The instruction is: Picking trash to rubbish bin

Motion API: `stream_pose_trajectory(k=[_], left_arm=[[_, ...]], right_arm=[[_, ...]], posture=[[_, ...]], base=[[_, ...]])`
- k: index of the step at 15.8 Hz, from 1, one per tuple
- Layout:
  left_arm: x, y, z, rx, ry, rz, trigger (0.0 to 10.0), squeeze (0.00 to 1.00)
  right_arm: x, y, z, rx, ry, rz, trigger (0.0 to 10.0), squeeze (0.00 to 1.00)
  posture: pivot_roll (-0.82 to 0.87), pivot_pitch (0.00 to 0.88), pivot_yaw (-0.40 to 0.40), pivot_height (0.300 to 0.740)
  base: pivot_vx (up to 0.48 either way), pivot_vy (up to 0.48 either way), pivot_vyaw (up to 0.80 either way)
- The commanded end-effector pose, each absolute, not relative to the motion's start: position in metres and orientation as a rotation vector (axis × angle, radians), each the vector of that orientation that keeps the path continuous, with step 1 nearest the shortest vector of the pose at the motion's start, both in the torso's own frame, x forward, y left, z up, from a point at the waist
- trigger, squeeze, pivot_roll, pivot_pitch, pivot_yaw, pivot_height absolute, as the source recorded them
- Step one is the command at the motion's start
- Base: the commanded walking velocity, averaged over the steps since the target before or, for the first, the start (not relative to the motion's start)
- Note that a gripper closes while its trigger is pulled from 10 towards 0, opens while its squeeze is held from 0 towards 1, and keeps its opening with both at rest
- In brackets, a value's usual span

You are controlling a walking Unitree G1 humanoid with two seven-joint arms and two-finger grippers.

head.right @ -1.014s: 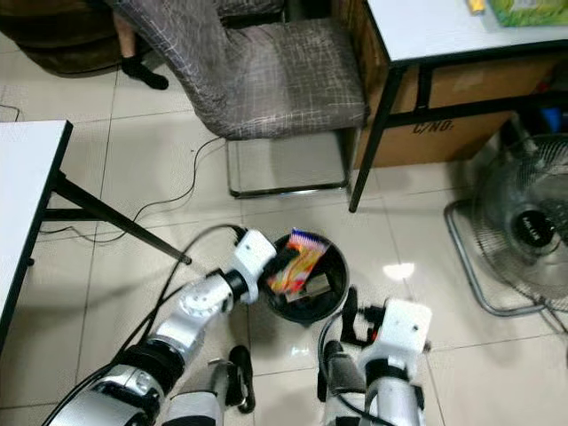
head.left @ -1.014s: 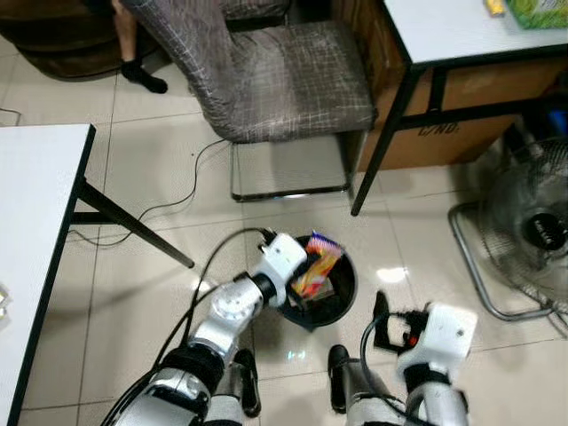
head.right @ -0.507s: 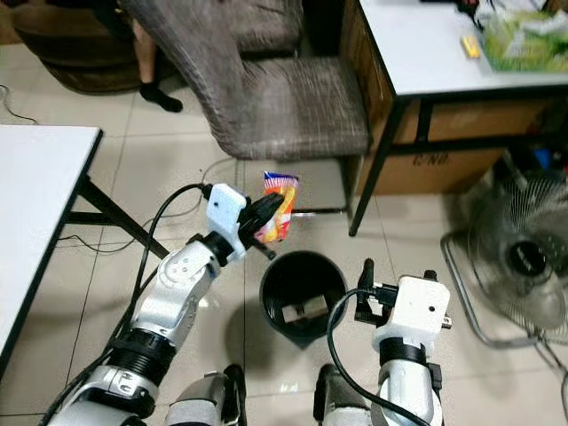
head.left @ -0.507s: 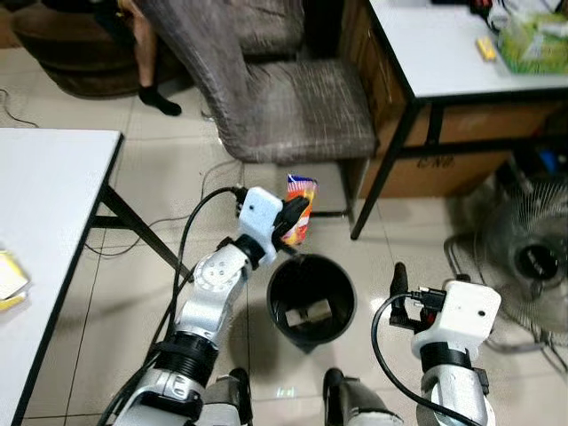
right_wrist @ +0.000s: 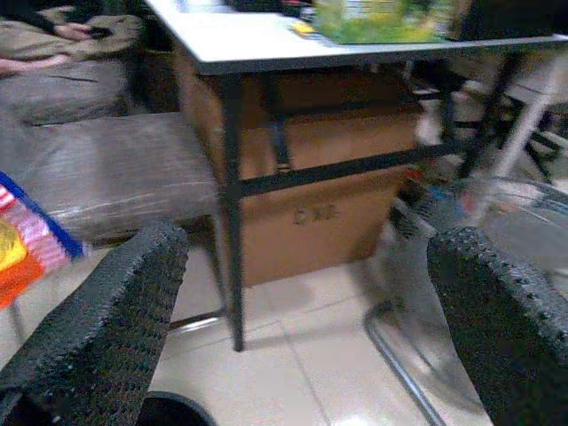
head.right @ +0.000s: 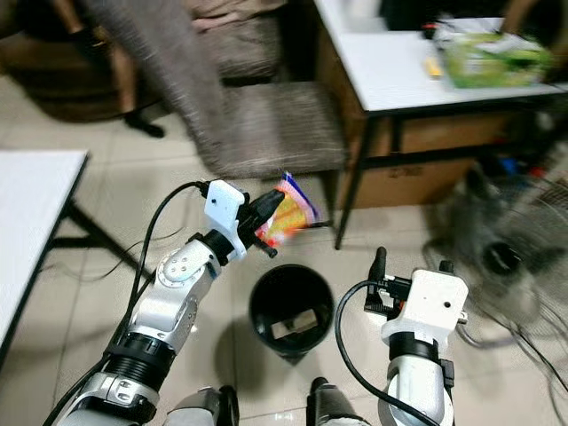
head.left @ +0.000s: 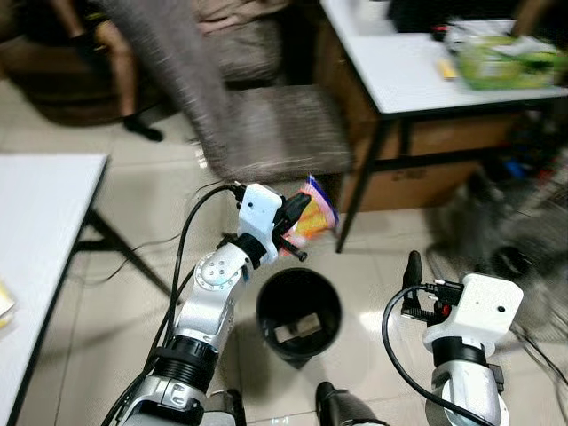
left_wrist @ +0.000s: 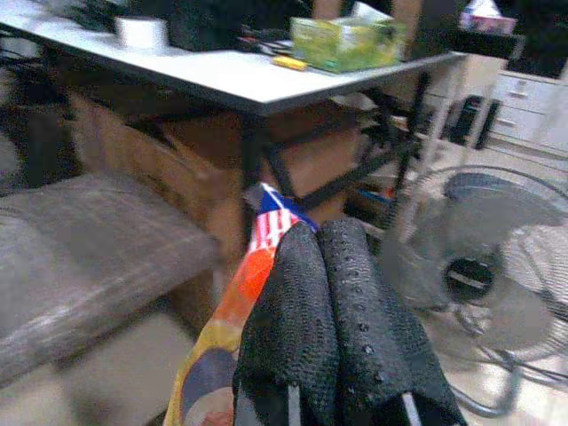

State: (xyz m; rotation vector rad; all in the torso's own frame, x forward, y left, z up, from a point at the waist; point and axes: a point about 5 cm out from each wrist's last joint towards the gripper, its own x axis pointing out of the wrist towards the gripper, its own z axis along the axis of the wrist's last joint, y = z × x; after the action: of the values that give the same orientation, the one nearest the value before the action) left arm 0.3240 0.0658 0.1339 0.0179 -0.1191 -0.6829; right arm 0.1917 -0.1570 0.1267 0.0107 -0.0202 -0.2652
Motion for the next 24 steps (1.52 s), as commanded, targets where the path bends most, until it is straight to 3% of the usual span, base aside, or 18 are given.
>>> stream_pose_trajectory(k=[1, 24], left_arm=[[0.321, 0.062, 0.134, 0.024, -0.118, -0.69, 10.0, 0.0], [0.318, 0.052, 0.131, 0.05, -0.077, -0.739, 10.0, 0.0]], right_arm=[[0.19, -0.159, 0.126, 0.001, -0.006, -0.277, 10.0, 0.0], [0.19, -0.156, 0.121, 0.006, 0.019, -0.275, 10.0, 0.0]], posture=[[0.01, 0.158, 0.009, 0.74], [0.0, 0.169, 0.03, 0.74]], base=[[0.0, 0.0, -0.76], [0.0, 0.0, -0.75]])
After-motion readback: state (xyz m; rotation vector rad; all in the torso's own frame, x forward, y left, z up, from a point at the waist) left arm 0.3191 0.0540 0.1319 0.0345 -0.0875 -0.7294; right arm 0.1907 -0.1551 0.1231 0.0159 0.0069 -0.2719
